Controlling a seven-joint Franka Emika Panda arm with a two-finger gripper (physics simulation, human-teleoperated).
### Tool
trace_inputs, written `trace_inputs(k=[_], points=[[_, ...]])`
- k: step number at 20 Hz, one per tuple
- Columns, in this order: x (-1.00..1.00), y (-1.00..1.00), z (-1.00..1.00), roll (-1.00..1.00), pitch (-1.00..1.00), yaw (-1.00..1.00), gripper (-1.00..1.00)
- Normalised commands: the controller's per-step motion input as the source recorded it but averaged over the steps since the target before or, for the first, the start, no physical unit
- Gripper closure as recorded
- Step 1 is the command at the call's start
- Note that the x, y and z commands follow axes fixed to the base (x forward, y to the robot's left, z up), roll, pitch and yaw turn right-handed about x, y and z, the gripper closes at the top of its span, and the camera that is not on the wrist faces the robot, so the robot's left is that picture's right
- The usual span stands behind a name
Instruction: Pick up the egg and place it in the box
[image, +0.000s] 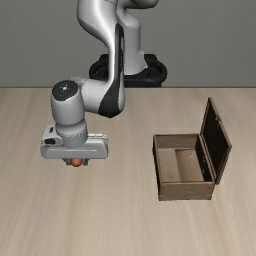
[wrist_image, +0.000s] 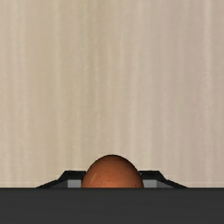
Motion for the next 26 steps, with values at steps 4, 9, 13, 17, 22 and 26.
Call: trace_inputs(k=[4, 9, 13, 17, 22, 26], points=[[0.00, 0.00, 0.75, 0.00, 0.00, 0.00, 1.00], [0.00, 0.00, 1.00, 0.00, 0.00, 0.00, 1.00], [0.00, 0.00, 1.00, 0.00, 0.00, 0.00, 1.00], [0.00, 0.00, 1.00, 0.00, 0.00, 0.00, 1.00], [0.00, 0.40, 0.60, 0.00, 0.00, 0.00, 1.00], [0.00, 1.00, 0.00, 0.00, 0.00, 0.00, 1.00]])
